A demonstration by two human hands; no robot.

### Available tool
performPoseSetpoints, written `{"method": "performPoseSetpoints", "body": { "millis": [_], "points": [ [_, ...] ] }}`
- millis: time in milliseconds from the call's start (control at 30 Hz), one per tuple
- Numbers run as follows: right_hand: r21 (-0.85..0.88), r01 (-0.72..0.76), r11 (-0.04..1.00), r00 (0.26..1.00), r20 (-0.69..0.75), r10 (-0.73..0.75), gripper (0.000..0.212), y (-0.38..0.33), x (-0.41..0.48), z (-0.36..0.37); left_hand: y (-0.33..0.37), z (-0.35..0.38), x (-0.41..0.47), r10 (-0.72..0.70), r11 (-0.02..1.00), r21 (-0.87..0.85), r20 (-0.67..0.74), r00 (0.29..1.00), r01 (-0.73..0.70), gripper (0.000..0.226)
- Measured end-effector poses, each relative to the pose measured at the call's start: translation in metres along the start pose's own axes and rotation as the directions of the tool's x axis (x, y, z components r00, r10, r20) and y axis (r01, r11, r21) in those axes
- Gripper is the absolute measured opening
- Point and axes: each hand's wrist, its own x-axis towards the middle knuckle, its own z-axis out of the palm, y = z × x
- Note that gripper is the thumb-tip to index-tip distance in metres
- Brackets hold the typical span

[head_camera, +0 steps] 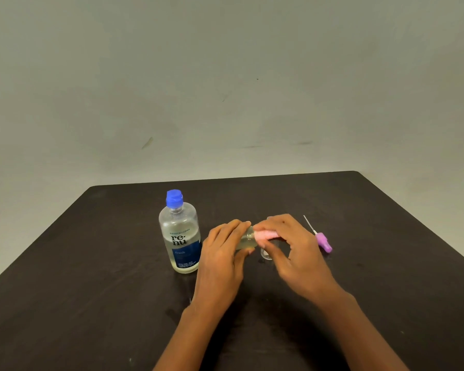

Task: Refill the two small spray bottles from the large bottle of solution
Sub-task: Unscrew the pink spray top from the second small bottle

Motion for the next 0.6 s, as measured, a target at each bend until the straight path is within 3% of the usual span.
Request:
{"method": "performPoseSetpoints", "body": {
  "millis": [100, 200, 367, 500, 600],
  "points": [
    [0.028, 0.043, 0.999, 0.999, 0.006, -0.043, 0.037, -0.0014, 0.0011, -0.0005, 0.0000, 0.0012, 0.0009, -0.007, 1.000, -0.004, -0.011, 1.000, 0.007, 0.044],
    [0.001, -0.013, 1.000, 0.999, -0.046, 0.013, 0.038, -0.0012, -0.0001, 0.0004, 0.0012, 0.0020, -0.0004, 0.006, 1.000, -0.001, -0.017, 1.000, -0.006, 0.045],
    [-0.011, -0.026, 1.000, 0.999, -0.030, 0.026, 0.018, 0.0015, -0.0005, 0.0003, -0.0004, 0.0021, -0.0008, 0.027, 0.999, 0.033, -0.012, 1.000, -0.026, 0.046],
    [0.010, 0.036, 0.999, 0.999, 0.033, -0.037, 0.035, 0.0003, 0.0001, -0.0012, -0.0003, 0.0006, 0.0002, 0.015, 1.000, 0.022, -0.013, 1.000, -0.015, 0.044],
    [0.028, -0.003, 1.000, 1.000, 0.008, 0.003, 0.041, -0.0016, -0.0004, 0.0005, 0.0005, 0.0000, 0.0004, 0.011, 1.000, 0.008, -0.019, 1.000, -0.011, 0.045]
  ]
}}
